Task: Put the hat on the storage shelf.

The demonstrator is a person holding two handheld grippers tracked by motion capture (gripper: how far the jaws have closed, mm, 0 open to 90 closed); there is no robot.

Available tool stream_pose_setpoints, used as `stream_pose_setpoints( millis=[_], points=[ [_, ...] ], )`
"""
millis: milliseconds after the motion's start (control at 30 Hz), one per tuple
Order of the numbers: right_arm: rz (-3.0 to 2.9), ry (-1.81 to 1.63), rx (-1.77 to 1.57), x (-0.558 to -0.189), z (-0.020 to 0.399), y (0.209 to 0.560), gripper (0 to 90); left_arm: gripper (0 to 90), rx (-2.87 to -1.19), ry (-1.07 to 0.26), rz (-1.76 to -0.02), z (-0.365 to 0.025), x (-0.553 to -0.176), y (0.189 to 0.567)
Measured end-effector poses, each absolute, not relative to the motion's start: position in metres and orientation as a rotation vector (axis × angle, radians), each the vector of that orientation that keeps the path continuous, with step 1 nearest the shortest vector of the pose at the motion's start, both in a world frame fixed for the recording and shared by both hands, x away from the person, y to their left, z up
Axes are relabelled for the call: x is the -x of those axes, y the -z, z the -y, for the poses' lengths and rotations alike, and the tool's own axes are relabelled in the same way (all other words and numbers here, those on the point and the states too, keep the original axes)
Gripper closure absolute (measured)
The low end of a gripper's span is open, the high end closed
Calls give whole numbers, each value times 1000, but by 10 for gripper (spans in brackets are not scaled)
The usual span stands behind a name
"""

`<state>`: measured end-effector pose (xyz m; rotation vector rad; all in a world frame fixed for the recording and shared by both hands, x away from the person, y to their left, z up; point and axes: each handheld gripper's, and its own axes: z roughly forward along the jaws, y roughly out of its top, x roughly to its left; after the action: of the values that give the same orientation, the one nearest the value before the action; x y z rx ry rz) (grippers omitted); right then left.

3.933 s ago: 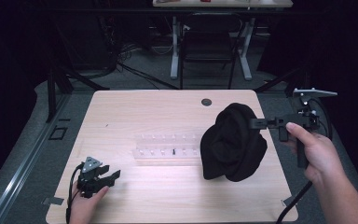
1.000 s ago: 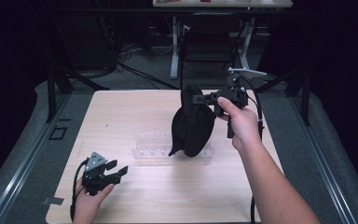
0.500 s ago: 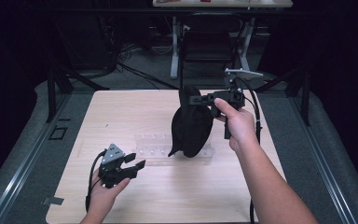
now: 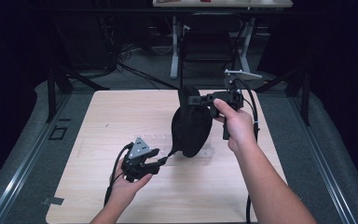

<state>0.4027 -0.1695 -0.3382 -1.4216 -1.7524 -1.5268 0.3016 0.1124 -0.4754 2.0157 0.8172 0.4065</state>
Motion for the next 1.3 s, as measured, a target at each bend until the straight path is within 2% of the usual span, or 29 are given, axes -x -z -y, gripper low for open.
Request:
stream_pose_setpoints(
  millis=[400,567,700,967,1300],
  points=[
    [1767,1526,1425,-401,169,337,876,609,-2061,-428,-784,-87,-306,474],
    [1789,1519,1422,-399,167,335,875,744,-2085,-480,-780,-79,-308,473],
    [1794,1526,1421,-399,167,335,868,782,-2104,-517,-765,-79,-307,473],
    [1878,1555,1411,-391,161,323,803,807,-2119,-546,-748,-80,-306,473],
    [1918,1569,1419,-386,169,316,791,839,-2134,-572,-760,-88,-307,474]
  ],
)
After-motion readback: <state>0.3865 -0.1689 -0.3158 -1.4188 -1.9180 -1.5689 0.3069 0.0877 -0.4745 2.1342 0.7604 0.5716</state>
